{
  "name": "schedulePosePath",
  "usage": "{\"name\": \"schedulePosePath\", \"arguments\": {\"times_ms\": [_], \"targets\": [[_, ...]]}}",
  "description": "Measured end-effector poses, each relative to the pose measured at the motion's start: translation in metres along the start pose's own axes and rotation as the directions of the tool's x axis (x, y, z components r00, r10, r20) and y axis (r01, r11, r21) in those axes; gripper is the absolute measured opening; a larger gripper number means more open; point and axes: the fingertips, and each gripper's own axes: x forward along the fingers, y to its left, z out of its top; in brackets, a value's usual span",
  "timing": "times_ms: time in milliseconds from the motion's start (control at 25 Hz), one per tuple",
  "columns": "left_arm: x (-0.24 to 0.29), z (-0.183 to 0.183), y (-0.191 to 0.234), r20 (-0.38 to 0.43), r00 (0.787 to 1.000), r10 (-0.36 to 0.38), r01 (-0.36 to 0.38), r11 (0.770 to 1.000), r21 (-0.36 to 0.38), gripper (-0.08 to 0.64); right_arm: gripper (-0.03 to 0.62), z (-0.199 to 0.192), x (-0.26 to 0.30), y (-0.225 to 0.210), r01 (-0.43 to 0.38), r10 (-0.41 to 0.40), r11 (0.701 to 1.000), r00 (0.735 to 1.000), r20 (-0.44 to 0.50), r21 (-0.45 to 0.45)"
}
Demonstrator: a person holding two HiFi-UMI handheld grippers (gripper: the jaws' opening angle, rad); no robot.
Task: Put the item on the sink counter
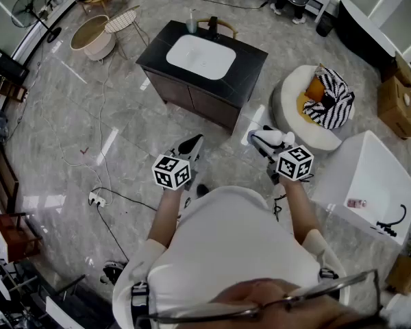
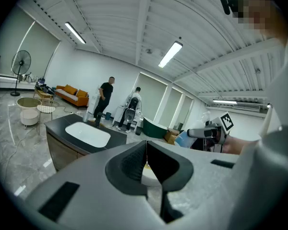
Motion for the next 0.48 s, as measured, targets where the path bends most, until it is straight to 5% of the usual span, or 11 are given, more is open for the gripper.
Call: {"name": "schedulePosePath", "arguments": {"times_ms": [480], "targets": [[0.0057, -0.0031, 0.0056, -0.007, 1.0, -0.018, 0.018, 1.0, -0.003, 0.006, 0.278, 0.0031, 0.0114, 0.0041, -0.014, 0.014, 1.0, 1.0, 0.003, 0.004]]}}
